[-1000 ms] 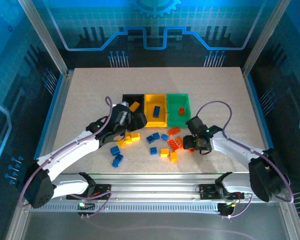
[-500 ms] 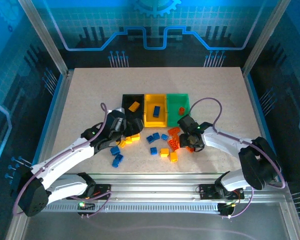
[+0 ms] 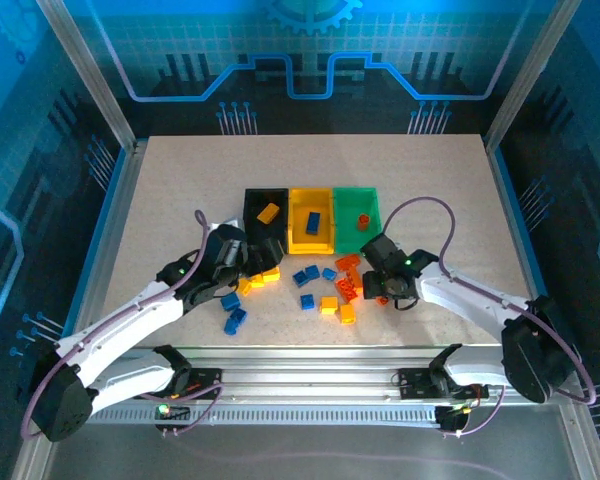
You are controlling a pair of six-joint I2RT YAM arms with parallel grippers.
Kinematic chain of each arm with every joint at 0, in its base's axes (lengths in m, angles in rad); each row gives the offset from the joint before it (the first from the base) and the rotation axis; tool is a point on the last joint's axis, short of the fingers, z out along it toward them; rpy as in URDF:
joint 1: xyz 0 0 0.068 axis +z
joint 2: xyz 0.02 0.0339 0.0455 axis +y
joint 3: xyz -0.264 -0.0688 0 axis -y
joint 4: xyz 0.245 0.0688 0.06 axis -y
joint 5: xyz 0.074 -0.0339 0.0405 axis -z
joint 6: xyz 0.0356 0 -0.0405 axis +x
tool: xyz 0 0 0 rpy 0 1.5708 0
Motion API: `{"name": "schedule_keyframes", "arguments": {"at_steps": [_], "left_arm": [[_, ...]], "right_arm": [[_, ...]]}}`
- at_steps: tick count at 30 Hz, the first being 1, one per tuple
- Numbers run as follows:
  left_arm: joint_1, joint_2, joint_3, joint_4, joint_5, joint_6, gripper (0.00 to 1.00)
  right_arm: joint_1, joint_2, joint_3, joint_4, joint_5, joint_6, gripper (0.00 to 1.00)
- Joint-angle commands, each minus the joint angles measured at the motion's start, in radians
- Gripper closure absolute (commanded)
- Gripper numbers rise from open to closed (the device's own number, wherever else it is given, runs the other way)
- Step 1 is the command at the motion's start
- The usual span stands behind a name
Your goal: Sort the legos into containers by color
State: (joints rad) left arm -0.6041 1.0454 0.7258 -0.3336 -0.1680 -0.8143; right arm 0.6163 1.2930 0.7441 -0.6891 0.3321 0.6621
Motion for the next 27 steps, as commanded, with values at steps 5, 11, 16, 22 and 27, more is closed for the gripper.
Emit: {"name": "schedule_keyframes", "arguments": {"at_steps": [5,11,16,22,27], "left_arm": [[0.017,-0.020,-0.035,0.009,-0.010,-0.018,0.01],[0.030,-0.028,-0.052,0.009,-0.001,-0.021,0.01],[0.035,-0.036,-0.063,0.004,0.014,-0.023,0.01],[0.035,-0.045,-0.075,0.005,0.031,-0.026,0.01],[0.035,-0.073,-0.099,0.003,0.037,-0.029,0.01]], "right_arm": [[0.007,0.147,0.028,-0.003,-0.023,0.008,0.26],[-0.006,0.251,0.056,0.023,-0.028,0.003,0.32],[-0.011,0.248,0.045,0.051,-0.048,-0.002,0.45],[-0.021,0.201,0.026,0.051,-0.032,0.011,0.58],[-0.035,0.085,0.014,0.006,0.006,0.009,0.63]]}}
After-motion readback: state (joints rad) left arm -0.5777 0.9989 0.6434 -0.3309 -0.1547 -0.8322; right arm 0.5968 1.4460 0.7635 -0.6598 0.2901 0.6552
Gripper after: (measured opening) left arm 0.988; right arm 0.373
